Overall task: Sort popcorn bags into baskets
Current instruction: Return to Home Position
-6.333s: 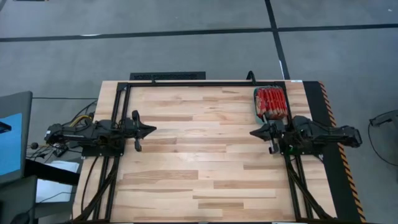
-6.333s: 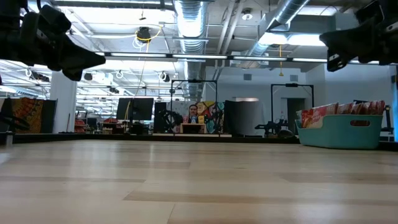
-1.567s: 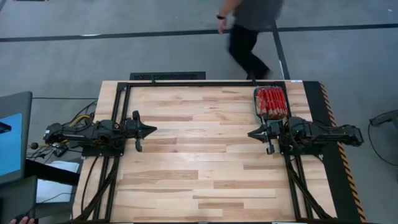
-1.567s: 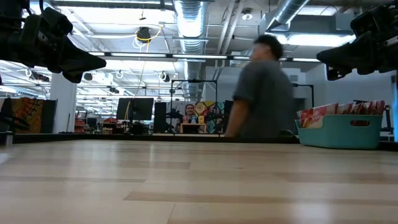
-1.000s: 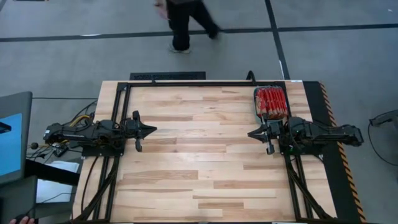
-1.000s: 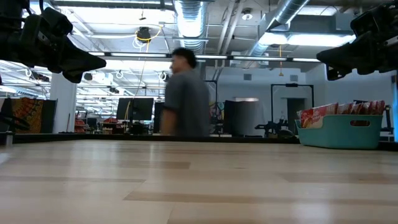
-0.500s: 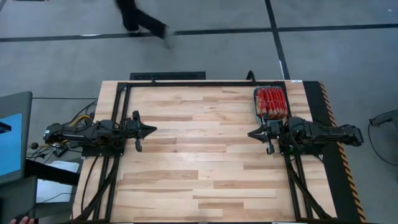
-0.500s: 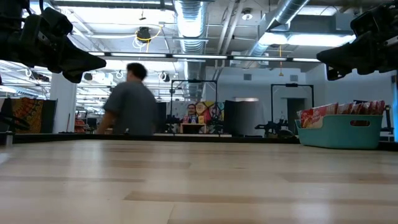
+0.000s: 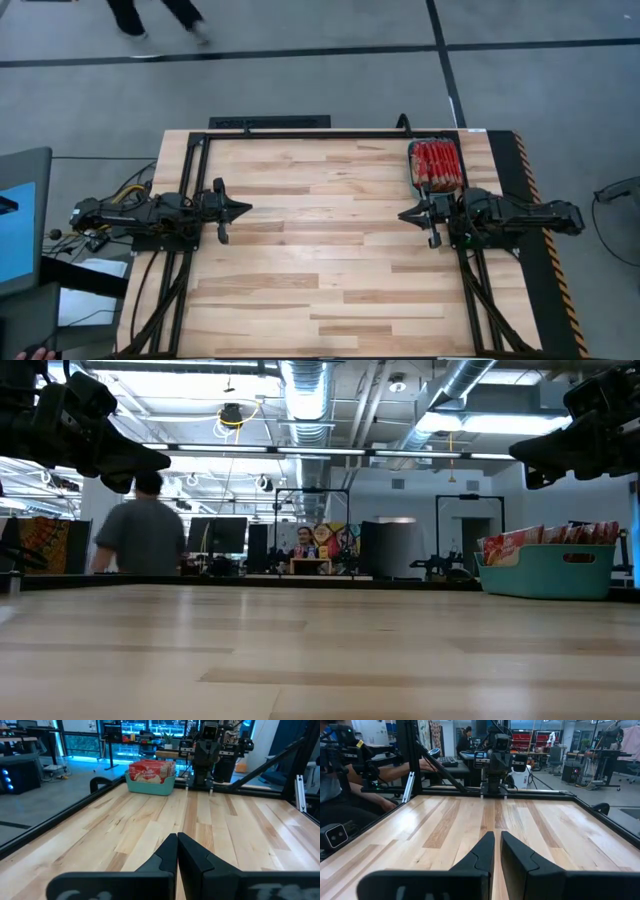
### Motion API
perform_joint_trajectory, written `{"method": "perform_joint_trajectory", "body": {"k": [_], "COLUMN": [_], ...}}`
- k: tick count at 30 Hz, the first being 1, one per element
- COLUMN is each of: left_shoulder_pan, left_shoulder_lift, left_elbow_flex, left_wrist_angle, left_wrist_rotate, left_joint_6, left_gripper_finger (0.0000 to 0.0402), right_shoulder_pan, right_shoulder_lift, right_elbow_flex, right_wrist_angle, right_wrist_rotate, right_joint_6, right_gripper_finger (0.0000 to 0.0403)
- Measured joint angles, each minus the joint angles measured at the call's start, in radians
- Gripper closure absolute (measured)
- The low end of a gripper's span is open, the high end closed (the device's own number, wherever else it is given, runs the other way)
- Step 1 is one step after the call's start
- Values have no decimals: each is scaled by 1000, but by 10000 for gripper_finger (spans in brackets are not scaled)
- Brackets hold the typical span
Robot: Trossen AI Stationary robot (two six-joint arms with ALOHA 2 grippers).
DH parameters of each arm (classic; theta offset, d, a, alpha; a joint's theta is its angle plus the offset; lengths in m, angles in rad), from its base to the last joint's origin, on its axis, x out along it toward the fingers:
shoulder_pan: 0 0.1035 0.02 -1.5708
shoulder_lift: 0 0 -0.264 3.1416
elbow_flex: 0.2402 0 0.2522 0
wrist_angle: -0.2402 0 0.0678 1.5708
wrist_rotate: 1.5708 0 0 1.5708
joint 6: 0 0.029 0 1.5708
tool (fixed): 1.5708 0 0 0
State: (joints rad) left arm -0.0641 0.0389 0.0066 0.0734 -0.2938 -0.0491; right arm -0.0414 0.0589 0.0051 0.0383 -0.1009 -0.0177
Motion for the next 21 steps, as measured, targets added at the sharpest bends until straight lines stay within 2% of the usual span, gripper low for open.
{"method": "perform_joint_trajectory", "body": {"k": [21], "left_shoulder_pan": [0], "left_shoulder_lift": [0], "left_elbow_flex": [0], "left_wrist_angle": [0], "left_wrist_rotate": [0], "left_joint_6": [0], "left_gripper_finger": [401], "right_shoulder_pan": [0], "right_shoulder_lift": [0], "right_elbow_flex": [0], "right_wrist_angle": [0], "right_wrist_rotate": [0], "right_joint_6": [0], "right_gripper_finger": [346]}}
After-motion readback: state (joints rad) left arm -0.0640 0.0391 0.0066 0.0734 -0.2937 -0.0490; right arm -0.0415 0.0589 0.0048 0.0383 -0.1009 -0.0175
